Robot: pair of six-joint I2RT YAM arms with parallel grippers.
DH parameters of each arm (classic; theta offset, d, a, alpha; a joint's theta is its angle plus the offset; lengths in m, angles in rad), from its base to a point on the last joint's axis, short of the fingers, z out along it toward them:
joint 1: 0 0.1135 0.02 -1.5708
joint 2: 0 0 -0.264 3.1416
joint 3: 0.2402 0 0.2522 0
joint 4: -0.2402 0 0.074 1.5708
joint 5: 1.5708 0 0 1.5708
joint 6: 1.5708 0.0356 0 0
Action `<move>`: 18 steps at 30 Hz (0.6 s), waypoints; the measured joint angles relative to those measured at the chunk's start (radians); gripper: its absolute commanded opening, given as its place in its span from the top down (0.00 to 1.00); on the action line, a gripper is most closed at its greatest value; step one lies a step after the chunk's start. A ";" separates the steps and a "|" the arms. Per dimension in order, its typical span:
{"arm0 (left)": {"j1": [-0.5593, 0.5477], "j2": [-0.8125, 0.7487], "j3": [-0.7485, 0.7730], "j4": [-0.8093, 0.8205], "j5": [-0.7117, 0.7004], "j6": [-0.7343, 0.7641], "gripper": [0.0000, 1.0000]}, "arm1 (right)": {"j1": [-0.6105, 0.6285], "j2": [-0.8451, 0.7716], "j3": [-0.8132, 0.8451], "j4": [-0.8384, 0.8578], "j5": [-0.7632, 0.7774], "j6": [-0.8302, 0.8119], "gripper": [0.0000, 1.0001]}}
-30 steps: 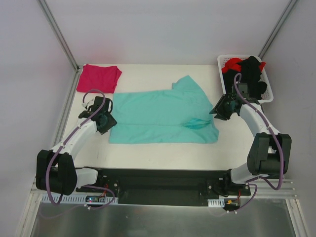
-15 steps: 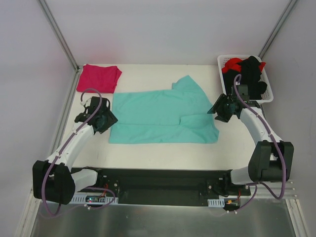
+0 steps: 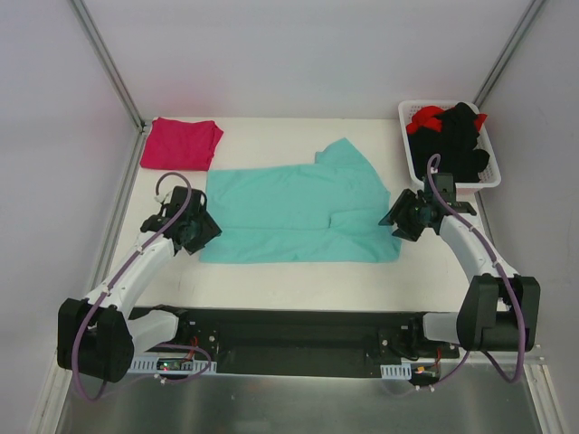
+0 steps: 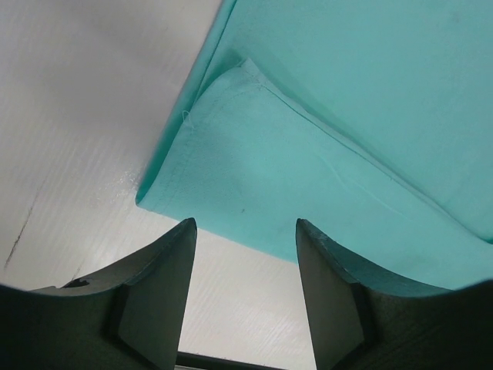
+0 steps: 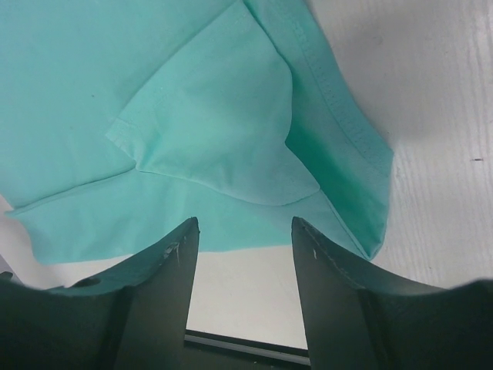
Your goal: Fold and stack the t-shirts
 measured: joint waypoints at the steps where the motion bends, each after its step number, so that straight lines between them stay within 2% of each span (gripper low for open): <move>1: 0.000 0.000 0.000 0.000 0.000 -0.001 0.47 | 0.000 0.000 -0.002 0.000 -0.003 0.000 0.46; 5: 0.000 0.008 0.005 -0.002 -0.002 0.000 0.47 | -0.003 0.000 -0.001 0.013 -0.021 -0.002 0.47; 9: 0.000 0.050 0.046 -0.002 -0.019 0.010 0.58 | -0.003 0.000 0.002 0.013 -0.032 -0.008 0.49; 10: 0.000 0.066 0.061 -0.001 -0.028 0.014 0.58 | -0.004 0.000 0.002 0.013 -0.037 -0.010 0.49; 13: 0.002 0.142 0.125 0.001 -0.051 0.029 0.63 | -0.004 -0.008 0.003 0.011 -0.053 -0.011 0.49; 18: 0.011 0.301 0.237 0.021 -0.065 0.062 0.65 | -0.004 -0.069 0.003 -0.001 -0.069 -0.020 0.49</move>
